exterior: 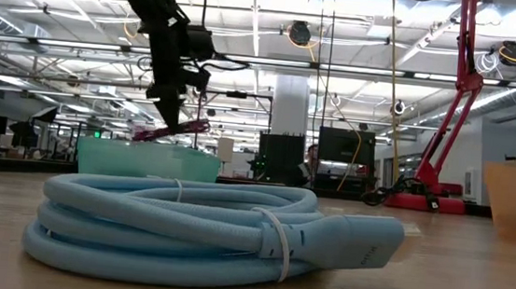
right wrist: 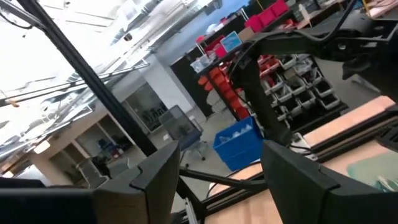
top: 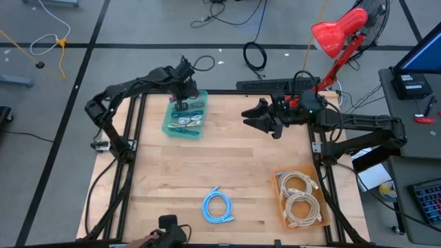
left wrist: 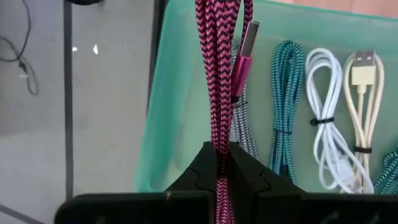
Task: Pick & Place USB Port
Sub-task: Put the red USB cable into the blue bin
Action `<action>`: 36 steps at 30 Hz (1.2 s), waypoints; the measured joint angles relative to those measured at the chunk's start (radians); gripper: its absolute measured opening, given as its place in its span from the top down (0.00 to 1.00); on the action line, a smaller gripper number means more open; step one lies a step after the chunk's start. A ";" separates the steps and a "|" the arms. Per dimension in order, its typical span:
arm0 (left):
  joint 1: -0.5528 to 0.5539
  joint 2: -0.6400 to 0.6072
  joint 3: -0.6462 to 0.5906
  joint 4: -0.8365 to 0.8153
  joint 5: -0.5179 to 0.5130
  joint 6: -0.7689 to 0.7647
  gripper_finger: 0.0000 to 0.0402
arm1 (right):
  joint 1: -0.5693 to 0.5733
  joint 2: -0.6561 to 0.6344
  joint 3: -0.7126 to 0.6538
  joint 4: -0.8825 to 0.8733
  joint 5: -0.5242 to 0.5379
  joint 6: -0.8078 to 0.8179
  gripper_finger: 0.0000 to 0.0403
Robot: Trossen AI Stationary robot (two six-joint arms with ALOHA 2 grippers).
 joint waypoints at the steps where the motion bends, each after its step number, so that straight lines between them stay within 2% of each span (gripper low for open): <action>1: 0.000 0.008 0.000 0.004 0.006 0.004 0.97 | 0.000 0.000 0.000 -0.005 0.001 0.000 0.47; 11: 0.001 0.083 0.000 0.083 0.001 0.052 0.97 | 0.000 0.000 0.000 -0.021 0.055 0.000 0.47; 20: 0.028 0.148 0.000 0.125 0.018 0.033 0.97 | 0.000 0.000 0.000 -0.025 0.103 0.020 0.47; 32: 0.080 0.158 0.000 0.132 0.025 0.053 0.97 | 0.000 0.000 0.000 -0.024 0.159 0.022 0.47; 36: 0.091 0.159 0.000 0.132 0.058 0.055 0.97 | 0.000 0.000 0.000 -0.023 0.183 0.021 0.47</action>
